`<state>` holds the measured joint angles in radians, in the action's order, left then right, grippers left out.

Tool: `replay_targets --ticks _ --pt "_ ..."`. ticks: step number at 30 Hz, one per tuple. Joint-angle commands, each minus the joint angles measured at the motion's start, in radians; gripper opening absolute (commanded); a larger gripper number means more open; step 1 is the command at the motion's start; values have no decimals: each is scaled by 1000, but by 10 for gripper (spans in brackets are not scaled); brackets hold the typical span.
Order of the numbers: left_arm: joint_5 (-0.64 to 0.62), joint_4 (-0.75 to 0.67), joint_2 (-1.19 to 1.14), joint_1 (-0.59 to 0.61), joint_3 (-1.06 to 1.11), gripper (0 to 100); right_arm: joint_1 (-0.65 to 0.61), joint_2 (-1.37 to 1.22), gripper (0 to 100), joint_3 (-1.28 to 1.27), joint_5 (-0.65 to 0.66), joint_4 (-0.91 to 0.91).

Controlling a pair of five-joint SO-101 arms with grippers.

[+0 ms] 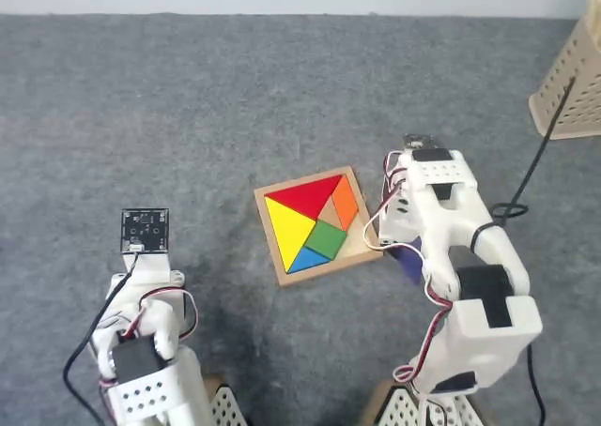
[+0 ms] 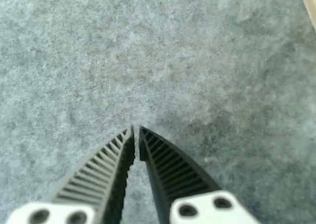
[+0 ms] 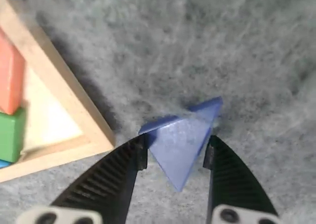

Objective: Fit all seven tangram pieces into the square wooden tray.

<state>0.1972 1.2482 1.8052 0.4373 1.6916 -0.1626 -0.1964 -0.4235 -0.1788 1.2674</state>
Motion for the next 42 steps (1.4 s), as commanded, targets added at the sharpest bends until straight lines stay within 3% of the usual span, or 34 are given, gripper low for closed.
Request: replay_targets --ticks 1,8,12,23,32,42 --pt "5 8 14 3 -7 13 35 -10 213 -43 46 -36" --pt "5 8 14 3 -7 13 41 -39 201 -40 71 -35" --pt "5 8 14 3 -7 13 42 -22 110 -32 71 -36" --pt "5 8 14 3 -7 13 74 177 95 -8 72 2" --pt "5 8 14 3 -7 13 -4 351 43 -35 160 21" --pt "5 8 14 3 -7 13 -1 189 250 -143 158 -81"
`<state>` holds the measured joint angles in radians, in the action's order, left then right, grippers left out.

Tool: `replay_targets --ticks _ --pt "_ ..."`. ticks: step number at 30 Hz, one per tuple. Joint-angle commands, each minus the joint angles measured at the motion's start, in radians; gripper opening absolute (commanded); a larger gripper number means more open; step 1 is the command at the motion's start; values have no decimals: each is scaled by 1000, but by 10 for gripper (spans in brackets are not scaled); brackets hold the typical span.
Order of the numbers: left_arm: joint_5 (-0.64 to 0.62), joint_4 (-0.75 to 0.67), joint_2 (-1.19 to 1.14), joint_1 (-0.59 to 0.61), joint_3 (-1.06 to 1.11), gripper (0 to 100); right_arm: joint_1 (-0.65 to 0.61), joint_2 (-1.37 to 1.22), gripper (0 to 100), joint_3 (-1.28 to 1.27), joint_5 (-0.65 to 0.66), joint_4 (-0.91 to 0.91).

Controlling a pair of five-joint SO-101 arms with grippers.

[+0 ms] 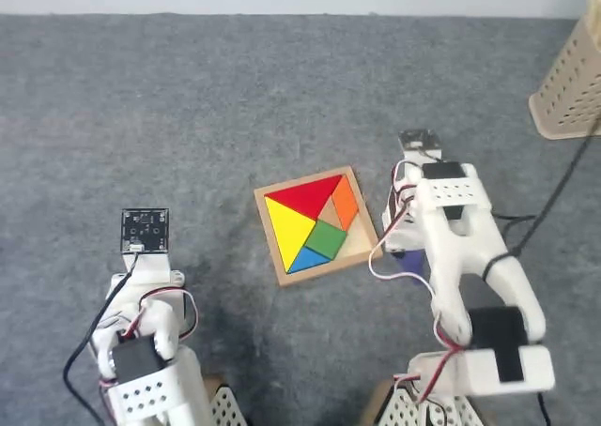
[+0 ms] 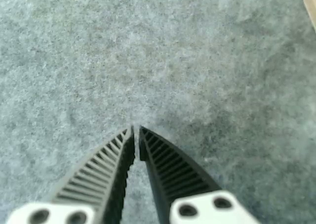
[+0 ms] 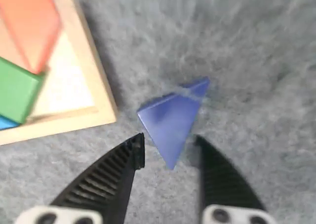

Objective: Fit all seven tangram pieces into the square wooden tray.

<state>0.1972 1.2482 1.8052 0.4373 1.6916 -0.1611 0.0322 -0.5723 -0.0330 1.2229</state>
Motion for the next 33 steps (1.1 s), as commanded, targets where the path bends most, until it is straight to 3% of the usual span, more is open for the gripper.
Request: replay_targets --ticks 1,14,26,33 --pt "5 8 14 3 -7 13 -2 -65 247 8 12 -41" --pt "5 8 14 3 -7 13 -4 -226 192 66 9 -42" --pt "5 8 14 3 -7 13 10 136 192 -98 -5 -131" --pt "5 8 14 3 -7 13 16 59 195 -97 -9 -174"
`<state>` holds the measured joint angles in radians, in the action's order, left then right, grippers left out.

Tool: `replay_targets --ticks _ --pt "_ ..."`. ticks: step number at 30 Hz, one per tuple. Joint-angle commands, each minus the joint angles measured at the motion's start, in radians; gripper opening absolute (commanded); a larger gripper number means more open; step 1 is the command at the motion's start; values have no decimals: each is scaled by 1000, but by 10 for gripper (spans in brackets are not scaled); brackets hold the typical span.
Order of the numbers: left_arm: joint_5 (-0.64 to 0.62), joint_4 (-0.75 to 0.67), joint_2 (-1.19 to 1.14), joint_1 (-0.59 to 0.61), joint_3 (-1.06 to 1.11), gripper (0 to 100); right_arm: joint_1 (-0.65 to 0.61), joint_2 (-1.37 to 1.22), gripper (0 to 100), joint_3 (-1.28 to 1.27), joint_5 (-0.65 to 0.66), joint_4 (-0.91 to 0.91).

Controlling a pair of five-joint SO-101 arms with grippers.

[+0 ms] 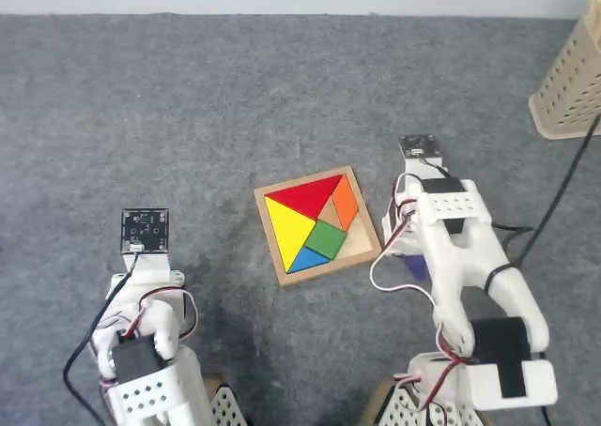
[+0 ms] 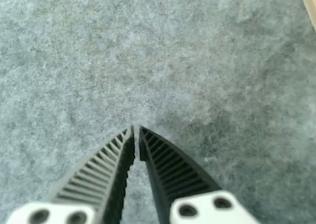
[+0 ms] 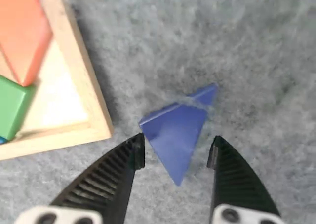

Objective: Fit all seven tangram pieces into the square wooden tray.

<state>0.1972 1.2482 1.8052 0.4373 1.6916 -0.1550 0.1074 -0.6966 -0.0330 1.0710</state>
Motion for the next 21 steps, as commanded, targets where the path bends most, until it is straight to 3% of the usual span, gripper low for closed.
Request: replay_targets --ticks 1,11,21 --pt "5 8 14 3 -7 13 10 -45 195 38 -9 -25" --pt "5 8 14 3 -7 13 12 -231 195 132 -5 -7" --pt "5 8 14 3 -7 13 71 4 195 81 -92 -22"
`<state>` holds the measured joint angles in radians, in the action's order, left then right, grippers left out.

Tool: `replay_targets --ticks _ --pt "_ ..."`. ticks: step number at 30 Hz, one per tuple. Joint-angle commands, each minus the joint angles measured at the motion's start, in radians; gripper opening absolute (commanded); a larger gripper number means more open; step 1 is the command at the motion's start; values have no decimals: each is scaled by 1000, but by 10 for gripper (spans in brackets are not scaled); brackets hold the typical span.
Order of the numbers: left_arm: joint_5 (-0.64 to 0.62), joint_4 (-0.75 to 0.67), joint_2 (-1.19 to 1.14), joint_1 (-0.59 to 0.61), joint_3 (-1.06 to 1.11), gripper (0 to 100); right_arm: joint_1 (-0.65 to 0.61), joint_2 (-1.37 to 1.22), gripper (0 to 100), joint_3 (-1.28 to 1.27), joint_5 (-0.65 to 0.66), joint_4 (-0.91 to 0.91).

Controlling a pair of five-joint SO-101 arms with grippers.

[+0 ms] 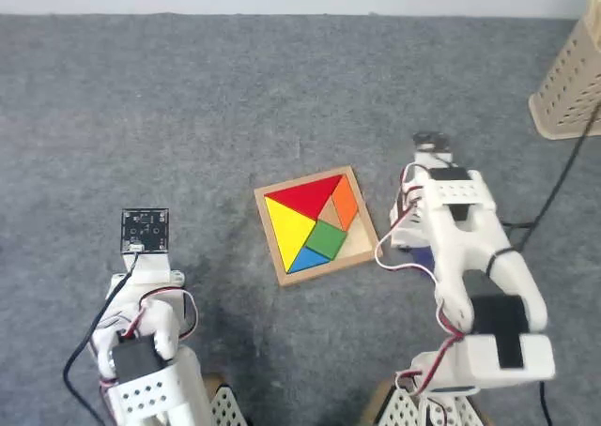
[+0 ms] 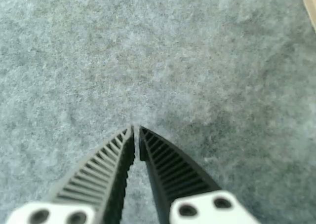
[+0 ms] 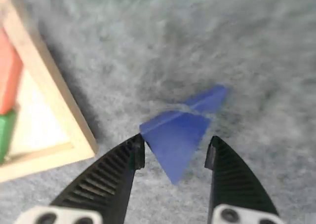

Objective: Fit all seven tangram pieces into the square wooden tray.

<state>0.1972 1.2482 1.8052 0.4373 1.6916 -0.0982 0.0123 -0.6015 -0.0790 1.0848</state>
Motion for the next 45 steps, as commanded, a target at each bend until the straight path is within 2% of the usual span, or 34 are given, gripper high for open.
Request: replay_targets --ticks 1,6,13,20,23,27,33,37,40,45 --pt "5 8 14 3 -7 13 13 104 195 -29 -48 -56" --pt "5 8 14 3 -7 13 21 45 195 -54 -49 -128" --pt "5 8 14 3 -7 13 27 -22 195 5 -44 -94" --pt "5 8 14 3 -7 13 30 84 195 18 -35 -38" --pt "5 8 14 3 -7 13 4 191 195 18 31 12" --pt "5 8 14 3 -7 13 -58 274 195 26 37 19" --pt "5 8 14 3 -7 13 -102 153 195 87 26 21" --pt "5 8 14 3 -7 13 -31 70 195 112 -52 16" --pt "5 8 14 3 -7 13 16 22 195 123 -55 15" --pt "5 8 14 3 -7 13 21 -84 195 126 -57 -7"
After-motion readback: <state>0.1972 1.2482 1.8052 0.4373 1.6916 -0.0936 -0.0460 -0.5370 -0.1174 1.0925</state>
